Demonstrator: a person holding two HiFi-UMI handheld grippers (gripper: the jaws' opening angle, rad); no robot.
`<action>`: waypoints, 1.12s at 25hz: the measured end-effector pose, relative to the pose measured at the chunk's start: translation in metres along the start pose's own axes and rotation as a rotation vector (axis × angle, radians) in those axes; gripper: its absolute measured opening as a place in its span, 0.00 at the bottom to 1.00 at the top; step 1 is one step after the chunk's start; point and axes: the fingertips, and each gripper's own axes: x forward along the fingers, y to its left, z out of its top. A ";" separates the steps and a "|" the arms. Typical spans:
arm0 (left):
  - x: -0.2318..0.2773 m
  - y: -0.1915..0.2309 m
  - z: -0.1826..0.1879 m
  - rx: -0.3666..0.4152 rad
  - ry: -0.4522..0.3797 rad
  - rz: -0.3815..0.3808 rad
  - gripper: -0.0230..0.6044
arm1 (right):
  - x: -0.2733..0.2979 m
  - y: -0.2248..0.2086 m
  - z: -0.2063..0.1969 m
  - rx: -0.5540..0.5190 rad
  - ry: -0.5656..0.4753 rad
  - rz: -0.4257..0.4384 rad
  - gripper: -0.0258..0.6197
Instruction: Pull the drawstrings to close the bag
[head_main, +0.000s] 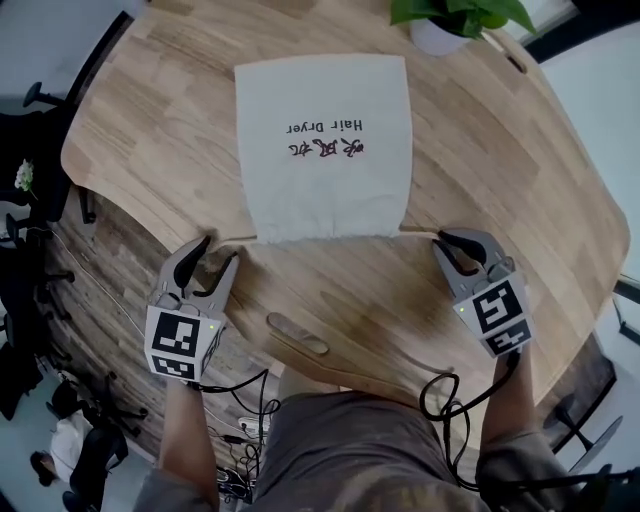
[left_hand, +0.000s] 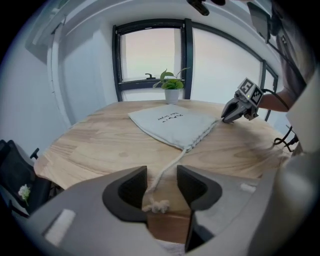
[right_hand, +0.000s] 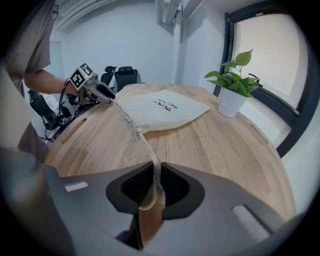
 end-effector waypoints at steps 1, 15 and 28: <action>-0.003 -0.004 0.003 -0.004 -0.004 -0.014 0.35 | -0.001 0.003 0.000 0.006 0.002 0.019 0.18; 0.011 -0.041 0.043 0.179 -0.018 -0.126 0.43 | -0.006 0.028 0.052 -0.147 -0.074 0.092 0.33; 0.033 -0.046 0.029 0.240 0.049 -0.244 0.41 | 0.026 0.031 0.048 -0.131 -0.058 0.154 0.27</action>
